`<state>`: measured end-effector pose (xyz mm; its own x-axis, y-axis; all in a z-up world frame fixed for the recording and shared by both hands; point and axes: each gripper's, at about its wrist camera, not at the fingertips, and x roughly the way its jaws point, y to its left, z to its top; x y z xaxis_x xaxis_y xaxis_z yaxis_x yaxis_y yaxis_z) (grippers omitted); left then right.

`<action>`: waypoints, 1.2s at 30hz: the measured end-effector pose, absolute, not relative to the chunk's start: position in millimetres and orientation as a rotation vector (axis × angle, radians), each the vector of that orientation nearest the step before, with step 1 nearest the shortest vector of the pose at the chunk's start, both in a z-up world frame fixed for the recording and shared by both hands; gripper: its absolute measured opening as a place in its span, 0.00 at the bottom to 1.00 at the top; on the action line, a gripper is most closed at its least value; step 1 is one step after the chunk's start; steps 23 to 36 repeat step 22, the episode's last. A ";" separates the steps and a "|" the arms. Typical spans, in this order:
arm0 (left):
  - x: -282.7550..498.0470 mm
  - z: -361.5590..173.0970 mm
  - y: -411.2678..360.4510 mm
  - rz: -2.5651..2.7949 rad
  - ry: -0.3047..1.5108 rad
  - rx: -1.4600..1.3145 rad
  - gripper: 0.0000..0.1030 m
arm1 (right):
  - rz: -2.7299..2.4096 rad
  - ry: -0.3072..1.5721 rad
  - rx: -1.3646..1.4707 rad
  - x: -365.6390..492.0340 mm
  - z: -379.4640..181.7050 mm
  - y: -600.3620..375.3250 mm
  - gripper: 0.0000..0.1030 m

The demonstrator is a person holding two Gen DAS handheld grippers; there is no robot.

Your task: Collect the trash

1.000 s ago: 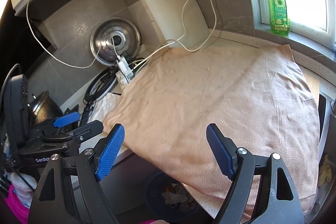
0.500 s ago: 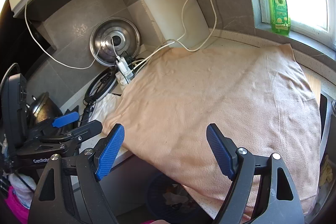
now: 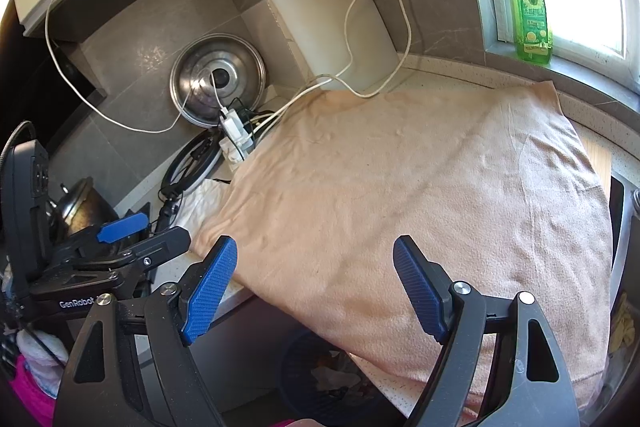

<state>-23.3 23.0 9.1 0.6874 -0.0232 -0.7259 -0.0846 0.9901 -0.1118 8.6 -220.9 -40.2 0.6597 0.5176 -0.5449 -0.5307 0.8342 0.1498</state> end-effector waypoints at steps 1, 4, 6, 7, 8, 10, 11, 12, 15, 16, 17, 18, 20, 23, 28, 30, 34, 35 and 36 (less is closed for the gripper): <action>-22.6 9.1 22.6 0.035 0.815 -0.139 0.97 | 0.593 0.611 -0.021 8.6 -40.6 -220.9 0.78; -20.3 10.5 23.2 0.039 0.823 -0.134 0.97 | 0.590 0.615 -0.017 8.6 -42.5 -222.0 0.78; -19.5 12.2 23.5 0.041 0.826 -0.141 0.97 | 0.590 0.618 -0.016 8.6 -43.3 -222.0 0.78; -19.1 12.6 23.8 0.040 0.827 -0.148 0.97 | 0.588 0.620 -0.016 8.7 -43.8 -221.4 0.78; -20.5 12.3 23.1 0.041 0.827 -0.153 0.97 | 0.586 0.621 -0.016 8.5 -44.3 -221.2 0.78; -20.3 12.5 22.7 0.045 0.829 -0.151 0.97 | 0.583 0.625 -0.015 8.8 -45.3 -221.6 0.78; -20.1 12.7 22.4 0.048 0.830 -0.147 0.97 | 0.579 0.627 -0.013 8.0 -46.0 -221.7 0.78; -20.3 12.4 21.6 0.051 0.831 -0.144 0.97 | 0.578 0.629 -0.012 8.3 -46.5 -222.0 0.78; -20.4 10.2 18.9 0.054 0.832 -0.139 0.97 | 0.572 0.636 -0.007 8.6 -48.6 -222.7 0.78; -20.5 10.4 18.6 0.056 0.830 -0.138 0.97 | 0.571 0.639 -0.006 9.0 -49.1 -223.2 0.78; -20.9 10.4 18.2 0.058 0.826 -0.138 0.97 | 0.570 0.641 -0.005 9.2 -49.6 -223.4 0.78; -21.4 10.7 17.2 0.064 0.819 -0.132 0.97 | 0.569 0.643 -0.004 9.5 -50.1 -223.9 0.78; -20.6 9.8 16.1 0.060 0.823 -0.130 0.97 | 0.566 0.645 -0.002 9.7 -50.5 -225.2 0.78; -19.0 8.2 15.9 0.064 0.833 -0.133 0.97 | 0.564 0.647 0.001 10.0 -50.7 -227.0 0.78; -19.0 8.2 15.9 0.064 0.833 -0.133 0.97 | 0.564 0.647 0.001 10.0 -50.7 -227.0 0.78; -19.0 8.2 15.9 0.064 0.833 -0.133 0.97 | 0.564 0.647 0.001 10.0 -50.7 -227.0 0.78; -19.0 8.2 15.9 0.064 0.833 -0.133 0.97 | 0.564 0.647 0.001 10.0 -50.7 -227.0 0.78; -19.0 8.2 15.9 0.064 0.833 -0.133 0.97 | 0.564 0.647 0.001 10.0 -50.7 -227.0 0.78; -19.0 8.2 15.9 0.064 0.833 -0.133 0.97 | 0.564 0.647 0.001 10.0 -50.7 -227.0 0.78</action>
